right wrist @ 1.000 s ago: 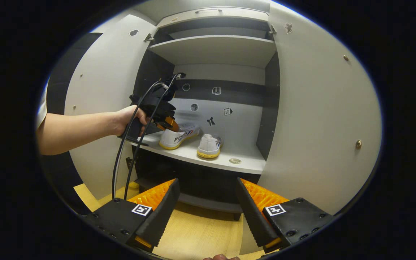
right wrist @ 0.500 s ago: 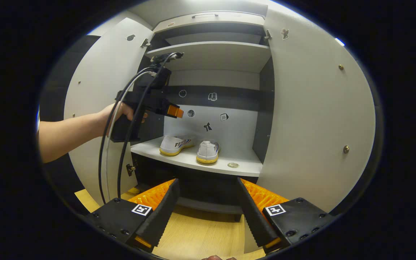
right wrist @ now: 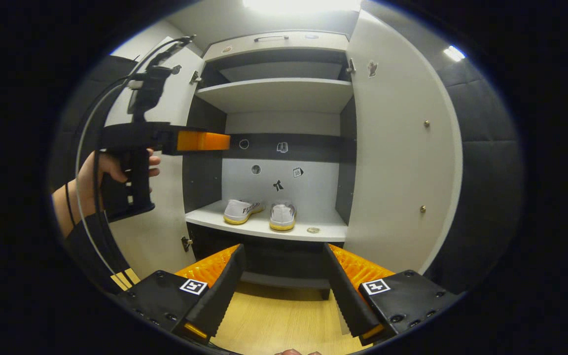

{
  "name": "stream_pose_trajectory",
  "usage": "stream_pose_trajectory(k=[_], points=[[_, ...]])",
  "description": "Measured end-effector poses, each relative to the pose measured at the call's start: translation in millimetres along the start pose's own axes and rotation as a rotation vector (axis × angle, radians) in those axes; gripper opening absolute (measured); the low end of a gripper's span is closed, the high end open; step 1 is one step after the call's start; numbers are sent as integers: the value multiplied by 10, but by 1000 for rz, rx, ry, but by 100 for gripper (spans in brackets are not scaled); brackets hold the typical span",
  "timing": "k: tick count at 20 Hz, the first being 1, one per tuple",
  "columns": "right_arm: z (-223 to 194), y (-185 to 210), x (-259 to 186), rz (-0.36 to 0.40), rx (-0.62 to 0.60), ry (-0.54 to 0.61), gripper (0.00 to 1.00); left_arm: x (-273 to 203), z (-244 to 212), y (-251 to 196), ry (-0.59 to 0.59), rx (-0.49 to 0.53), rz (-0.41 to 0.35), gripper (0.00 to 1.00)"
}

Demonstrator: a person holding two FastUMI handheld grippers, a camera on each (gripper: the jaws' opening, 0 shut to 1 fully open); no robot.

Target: Grab one shoe with the right hand and put it into the shoe cabinet, grab the other shoe with the left hand and put it into the shoe cabinet; then close the right door with the right hand and the left door with the left hand.

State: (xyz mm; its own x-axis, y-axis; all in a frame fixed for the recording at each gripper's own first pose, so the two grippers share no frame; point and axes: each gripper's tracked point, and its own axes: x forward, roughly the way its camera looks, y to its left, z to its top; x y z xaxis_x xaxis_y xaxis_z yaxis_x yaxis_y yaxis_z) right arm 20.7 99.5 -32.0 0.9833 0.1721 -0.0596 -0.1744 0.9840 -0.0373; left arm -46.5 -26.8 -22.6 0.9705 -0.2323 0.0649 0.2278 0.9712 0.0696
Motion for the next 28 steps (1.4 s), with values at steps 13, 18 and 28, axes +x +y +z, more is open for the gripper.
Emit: stream_pose_trajectory(k=[13, 18, 28], points=[[451, -802, -829, -310, 33, -14, 98, -1759, -543, -371, 77, -127, -85, 100], [787, -1561, -1012, -419, 49, -52, 96, -2036, -850, -295, 162, -118, -6, 99], [1000, -2680, -377, -262, 43, -76, 98, -2042, -998, -653, 220, -297, 284, 100]])
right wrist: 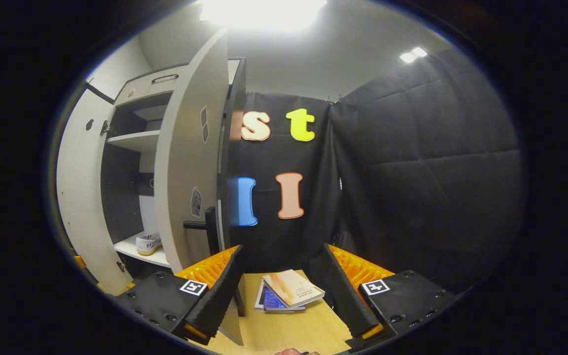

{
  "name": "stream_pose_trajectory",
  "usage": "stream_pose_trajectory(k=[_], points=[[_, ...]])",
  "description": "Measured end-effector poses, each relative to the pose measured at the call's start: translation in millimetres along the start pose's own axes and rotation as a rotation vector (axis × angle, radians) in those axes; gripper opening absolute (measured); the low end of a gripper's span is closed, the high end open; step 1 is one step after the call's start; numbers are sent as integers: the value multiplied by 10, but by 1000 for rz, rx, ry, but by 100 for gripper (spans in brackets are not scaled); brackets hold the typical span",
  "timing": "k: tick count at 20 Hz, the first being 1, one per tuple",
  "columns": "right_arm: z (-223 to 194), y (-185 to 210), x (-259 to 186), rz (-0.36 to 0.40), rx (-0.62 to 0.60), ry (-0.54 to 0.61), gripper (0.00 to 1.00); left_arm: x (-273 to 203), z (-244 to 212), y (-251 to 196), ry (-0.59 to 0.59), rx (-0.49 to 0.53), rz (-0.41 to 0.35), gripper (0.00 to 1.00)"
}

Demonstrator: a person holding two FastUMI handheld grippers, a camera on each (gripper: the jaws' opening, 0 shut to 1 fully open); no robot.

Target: Grab one shoe with the right hand and put it into the shoe cabinet, grab the other shoe with the left hand and put it into the shoe cabinet; then close the right door with the right hand and the left door with the left hand.

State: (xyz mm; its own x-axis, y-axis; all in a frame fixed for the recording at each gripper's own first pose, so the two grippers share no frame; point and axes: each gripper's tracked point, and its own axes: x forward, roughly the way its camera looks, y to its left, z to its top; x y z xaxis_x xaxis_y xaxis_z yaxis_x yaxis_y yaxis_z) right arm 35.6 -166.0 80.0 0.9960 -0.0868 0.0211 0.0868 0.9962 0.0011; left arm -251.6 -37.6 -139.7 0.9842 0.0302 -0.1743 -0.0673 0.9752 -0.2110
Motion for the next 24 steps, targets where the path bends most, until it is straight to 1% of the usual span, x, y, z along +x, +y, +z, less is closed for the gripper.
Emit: stream_pose_trajectory(k=[2, 4, 5, 6, 8, 9, 13, 16, 17, 20, 21, 24], points=[[-29, -45, 214, 58, 7, 10, 98, -101, -56, -56, -4, -92, 78, 100], [-12, 104, 393, 151, 17, 2, 98, -269, -102, 36, -18, -123, 186, 99], [-39, 156, 453, 190, 18, 17, 98, -373, -98, 104, -18, -118, 245, 99], [-78, 182, 473, 213, 15, 27, 98, -487, -78, 176, -23, -103, 293, 99], [-27, 187, 479, 236, 3, 12, 92, -715, -61, 365, -33, -63, 380, 99], [-19, 202, 468, 234, 5, 5, 94, -843, -64, 476, -28, -48, 419, 99], [16, 485, 398, 295, 0, -28, 93, -1157, 96, 844, -45, -5, 530, 98], [0, 695, 374, 325, -5, -18, 93, -1226, 231, 1033, -70, 20, 564, 100], [1, 752, 353, 323, -7, -17, 93, -1210, 218, 1066, -71, 24, 564, 97], [7, 861, 322, 287, -12, -15, 93, -1088, 233, 1225, -60, 39, 538, 99], [-11, 892, 308, 271, -4, -7, 93, -1026, 256, 1279, -57, 51, 526, 100], [-27, 996, 265, 218, 13, -5, 93, -876, 324, 1503, -50, 112, 489, 100]])
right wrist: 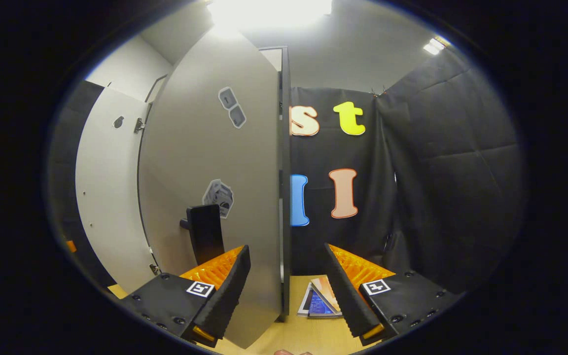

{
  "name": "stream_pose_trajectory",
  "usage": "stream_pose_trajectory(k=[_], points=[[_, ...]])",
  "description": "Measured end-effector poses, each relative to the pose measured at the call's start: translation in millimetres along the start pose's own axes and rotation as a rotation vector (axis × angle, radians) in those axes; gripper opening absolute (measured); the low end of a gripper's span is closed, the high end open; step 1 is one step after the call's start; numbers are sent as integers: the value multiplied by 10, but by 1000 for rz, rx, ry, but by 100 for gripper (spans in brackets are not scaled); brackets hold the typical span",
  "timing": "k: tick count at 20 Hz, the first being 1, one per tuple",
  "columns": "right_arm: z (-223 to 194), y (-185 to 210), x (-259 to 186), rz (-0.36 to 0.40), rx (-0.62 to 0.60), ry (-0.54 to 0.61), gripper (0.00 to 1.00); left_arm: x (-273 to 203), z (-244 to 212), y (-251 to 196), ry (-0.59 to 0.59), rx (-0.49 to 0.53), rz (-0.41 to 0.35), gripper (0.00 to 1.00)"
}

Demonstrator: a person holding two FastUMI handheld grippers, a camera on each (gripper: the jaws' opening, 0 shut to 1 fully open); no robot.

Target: Grab one shoe with the right hand and put it into the shoe cabinet, grab the other shoe with the left hand and put it into the shoe cabinet; then close the right door with the right hand and the left door with the left hand.

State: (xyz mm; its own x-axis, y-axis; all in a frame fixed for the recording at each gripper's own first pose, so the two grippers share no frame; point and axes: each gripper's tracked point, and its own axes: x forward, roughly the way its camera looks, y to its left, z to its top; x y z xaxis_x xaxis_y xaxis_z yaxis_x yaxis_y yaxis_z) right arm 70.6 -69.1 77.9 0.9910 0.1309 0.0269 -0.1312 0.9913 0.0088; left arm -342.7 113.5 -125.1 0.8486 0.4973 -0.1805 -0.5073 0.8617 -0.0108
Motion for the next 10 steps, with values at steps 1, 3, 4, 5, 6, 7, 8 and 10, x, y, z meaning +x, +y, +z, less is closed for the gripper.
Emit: stream_pose_trajectory(k=[1, 3, 4, 5, 6, 7, 8, 10], points=[[4, 32, 1, -18, 2, 1, 93, 70, -4, 57, 2, 14, -9, 100], [7, 122, -1, -53, -15, -3, 93, 165, 37, 135, -7, 19, -35, 100], [19, 170, -5, -69, -22, -6, 93, 215, 48, 179, -6, 16, -41, 100], [8, 229, 6, -82, -28, -9, 93, 262, 30, 235, 2, 8, -41, 100], [11, 295, 16, -90, -31, -13, 93, 307, 25, 269, 4, -2, -44, 99], [12, 371, 40, -93, -33, -17, 93, 345, 26, 289, 2, -9, -53, 100], [10, 451, 71, -91, -34, -17, 93, 388, 5, 323, 3, -9, -59, 100], [-2, 646, 175, -73, -44, -16, 93, 454, -30, 418, -2, 17, -60, 99]])
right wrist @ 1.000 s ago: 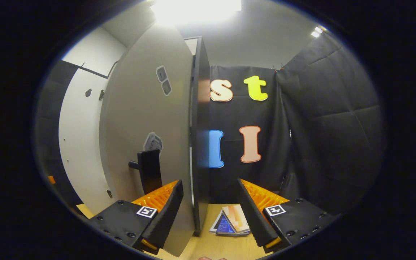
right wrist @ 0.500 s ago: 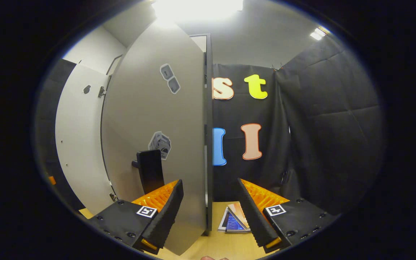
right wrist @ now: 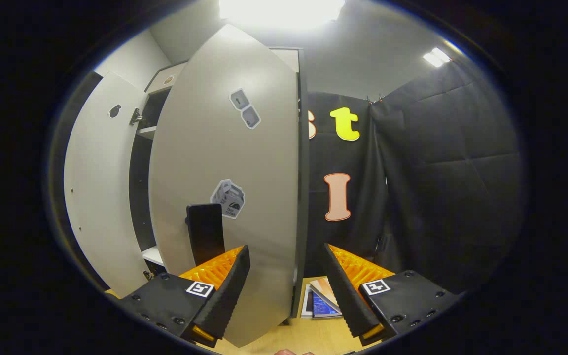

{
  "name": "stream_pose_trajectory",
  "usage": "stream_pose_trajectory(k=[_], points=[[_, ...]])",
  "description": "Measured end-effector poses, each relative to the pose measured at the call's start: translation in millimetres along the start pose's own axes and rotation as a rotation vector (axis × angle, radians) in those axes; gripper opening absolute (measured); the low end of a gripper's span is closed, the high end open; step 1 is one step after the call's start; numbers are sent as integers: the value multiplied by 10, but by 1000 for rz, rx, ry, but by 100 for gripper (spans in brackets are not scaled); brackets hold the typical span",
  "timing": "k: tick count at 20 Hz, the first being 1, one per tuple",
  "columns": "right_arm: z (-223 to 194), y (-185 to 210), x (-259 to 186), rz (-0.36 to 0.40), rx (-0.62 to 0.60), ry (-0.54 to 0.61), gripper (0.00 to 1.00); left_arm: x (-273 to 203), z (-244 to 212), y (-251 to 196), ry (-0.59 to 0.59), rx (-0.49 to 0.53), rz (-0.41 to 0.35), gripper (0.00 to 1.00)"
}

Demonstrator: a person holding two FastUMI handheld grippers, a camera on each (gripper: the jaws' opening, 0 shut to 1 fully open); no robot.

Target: Grab one shoe with the right hand and put it into the shoe cabinet, grab the other shoe with the left hand and put it into the shoe cabinet; then close the right door with the right hand and the left door with the left hand.

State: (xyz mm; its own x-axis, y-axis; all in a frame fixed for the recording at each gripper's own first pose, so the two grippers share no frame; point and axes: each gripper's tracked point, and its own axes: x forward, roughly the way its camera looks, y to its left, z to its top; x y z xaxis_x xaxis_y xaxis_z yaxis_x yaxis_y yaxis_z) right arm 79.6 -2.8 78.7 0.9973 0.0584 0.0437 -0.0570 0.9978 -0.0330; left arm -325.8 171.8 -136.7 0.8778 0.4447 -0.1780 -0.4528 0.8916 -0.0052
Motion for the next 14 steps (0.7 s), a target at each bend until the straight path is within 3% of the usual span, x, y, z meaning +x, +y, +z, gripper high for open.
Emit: stream_pose_trajectory(k=[5, 6, 14], points=[[-80, 298, 301, -15, -14, 30, 96, 146, -53, 206, -1, 64, -19, 99], [-80, 315, 310, -29, -5, 26, 92, 183, -79, 238, 10, 56, -23, 100], [-297, 129, -1, -115, 4, 50, 95, 711, 137, 416, -33, 30, -87, 97]])
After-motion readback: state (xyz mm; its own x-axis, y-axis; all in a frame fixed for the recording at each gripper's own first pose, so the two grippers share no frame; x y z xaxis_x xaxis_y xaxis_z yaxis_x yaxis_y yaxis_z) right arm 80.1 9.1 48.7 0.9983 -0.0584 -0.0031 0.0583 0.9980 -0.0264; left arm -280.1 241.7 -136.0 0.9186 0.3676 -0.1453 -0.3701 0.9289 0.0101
